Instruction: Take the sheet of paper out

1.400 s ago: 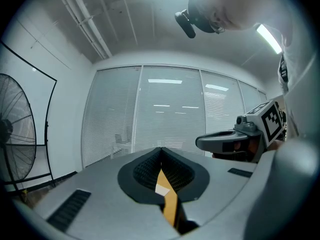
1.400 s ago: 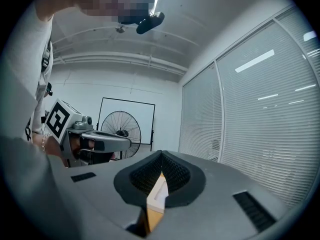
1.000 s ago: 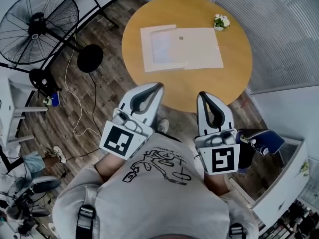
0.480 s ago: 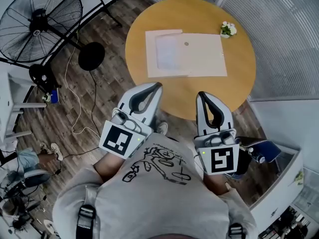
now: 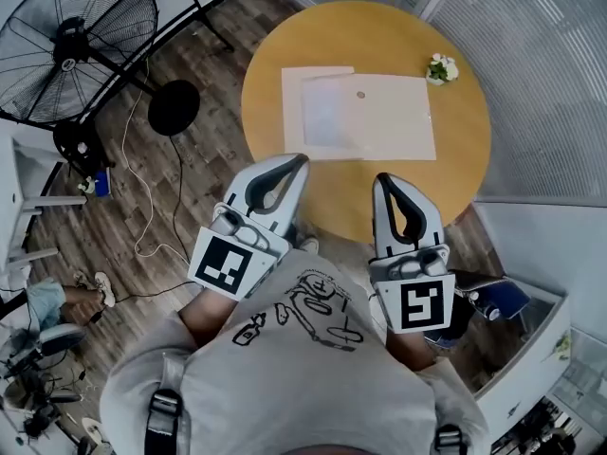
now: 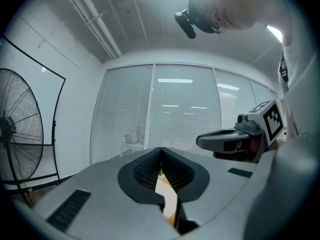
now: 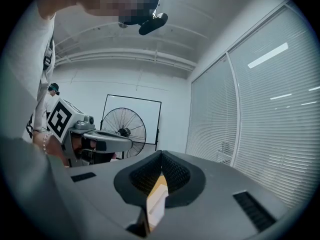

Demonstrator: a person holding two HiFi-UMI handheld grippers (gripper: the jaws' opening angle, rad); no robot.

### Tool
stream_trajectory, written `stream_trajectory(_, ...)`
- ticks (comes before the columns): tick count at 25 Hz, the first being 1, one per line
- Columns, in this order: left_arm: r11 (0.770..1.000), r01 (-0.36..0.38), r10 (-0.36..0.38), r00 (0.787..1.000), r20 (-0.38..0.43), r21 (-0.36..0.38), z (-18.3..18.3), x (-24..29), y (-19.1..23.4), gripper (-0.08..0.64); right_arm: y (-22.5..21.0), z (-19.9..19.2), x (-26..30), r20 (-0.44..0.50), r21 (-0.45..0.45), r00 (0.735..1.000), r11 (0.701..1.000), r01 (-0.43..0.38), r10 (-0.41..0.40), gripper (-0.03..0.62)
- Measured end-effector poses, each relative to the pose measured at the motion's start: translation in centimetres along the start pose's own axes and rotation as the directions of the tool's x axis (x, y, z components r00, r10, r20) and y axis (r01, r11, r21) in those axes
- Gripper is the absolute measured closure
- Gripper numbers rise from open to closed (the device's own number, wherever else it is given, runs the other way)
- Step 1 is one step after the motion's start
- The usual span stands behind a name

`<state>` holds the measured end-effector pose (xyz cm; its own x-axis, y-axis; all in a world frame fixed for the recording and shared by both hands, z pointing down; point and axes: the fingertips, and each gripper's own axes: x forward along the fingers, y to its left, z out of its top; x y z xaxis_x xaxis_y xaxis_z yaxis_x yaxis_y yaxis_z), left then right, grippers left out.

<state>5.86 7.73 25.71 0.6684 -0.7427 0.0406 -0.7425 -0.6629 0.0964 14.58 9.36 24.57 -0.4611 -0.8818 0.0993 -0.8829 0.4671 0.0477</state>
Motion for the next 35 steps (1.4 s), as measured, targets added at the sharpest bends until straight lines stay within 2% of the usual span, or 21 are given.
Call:
stream_trajectory(3, 1.0, -0.004, 0.004, 1.0, -0.021, 0.005, -0.2, 0.6, 1.4, 0.538, -0.2, 0.1, 1.5, -0.004, -0.002, 1.0, 1.0, -0.002, 0.002, 0.584)
stream_trajectory(12, 1.0, 0.0, 0.0, 1.0, 0.009, -0.009, 0.8, 2.9, 5.6, 0.54, -0.8, 0.6, 6.2, -0.011, -0.004, 1.0, 1.0, 0.002, -0.002, 0.584)
stream_trajectory(35, 0.999, 0.034, -0.035, 0.999, -0.013, -0.021, 0.8, 8.1, 16.4, 0.538, -1.7, 1.2, 17.8, -0.032, -0.018, 0.999, 0.999, 0.037, -0.038, 0.584)
